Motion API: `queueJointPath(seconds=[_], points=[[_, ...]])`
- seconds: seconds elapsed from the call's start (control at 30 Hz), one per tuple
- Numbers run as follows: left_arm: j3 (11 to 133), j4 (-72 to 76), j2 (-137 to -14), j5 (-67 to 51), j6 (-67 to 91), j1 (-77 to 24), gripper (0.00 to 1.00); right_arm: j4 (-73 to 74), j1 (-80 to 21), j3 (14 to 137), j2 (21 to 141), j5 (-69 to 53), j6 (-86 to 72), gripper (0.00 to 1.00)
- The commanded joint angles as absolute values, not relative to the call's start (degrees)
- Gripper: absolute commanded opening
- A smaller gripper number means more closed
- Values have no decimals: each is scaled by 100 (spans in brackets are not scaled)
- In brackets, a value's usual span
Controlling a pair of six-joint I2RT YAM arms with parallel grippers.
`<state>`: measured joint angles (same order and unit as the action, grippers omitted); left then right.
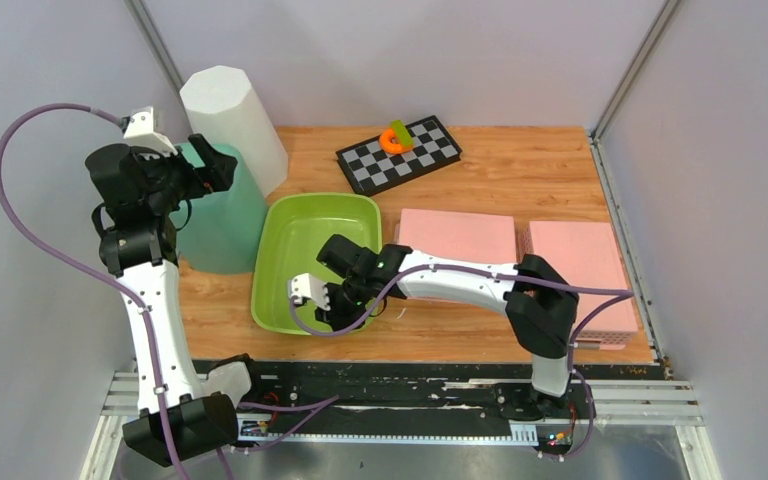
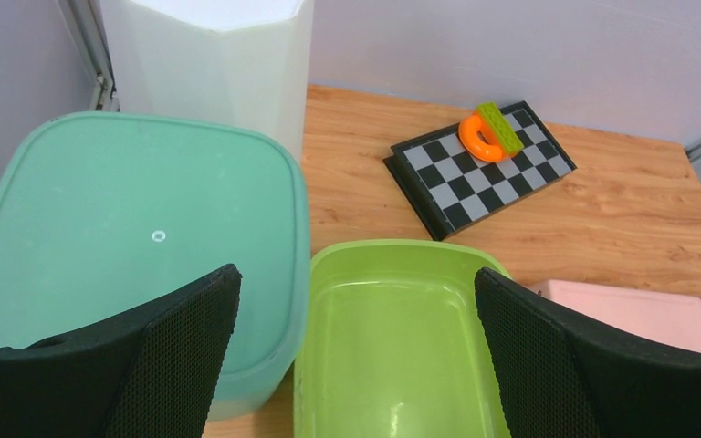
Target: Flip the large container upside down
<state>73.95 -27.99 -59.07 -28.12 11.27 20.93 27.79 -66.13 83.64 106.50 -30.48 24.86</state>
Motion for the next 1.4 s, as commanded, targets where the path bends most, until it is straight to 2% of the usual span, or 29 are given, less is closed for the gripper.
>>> queueJointPath(seconds=[0.0, 0.27, 0.43, 0.53, 0.8, 1.03, 1.2, 1.37], points=[[7289, -2575, -5817, -3031, 1242, 2137, 100, 2728, -6661, 8305, 10658, -3189, 2575, 25], [7226, -2314, -5983, -3686, 1461, 2133, 100, 3991, -6599, 9221, 9826, -2540, 2990, 43], [7400, -2418, -6162, -3805, 1338, 1919, 100, 4572, -6201, 9059, 8999, -1899, 3401, 56], [7634, -2813, -6325, -3362, 863, 1343, 100, 4975, -5789, 8770, 8534, -1654, 3559, 61], [8451, -3617, -7315, -2358, -152, -478, 100, 5303, -4275, 7194, 7302, -1274, 3947, 65], [8796, -3881, -8078, -1645, -850, -1903, 100, 4543, -3910, 5498, 6536, -143, 4157, 66], [8679, -3668, -8375, -1399, -1039, -2645, 100, 3533, -3622, 4896, 6467, 815, 4063, 66], [8682, -3549, -8730, -1323, -1066, -3045, 100, 3012, -3251, 4811, 6785, 849, 4061, 66]])
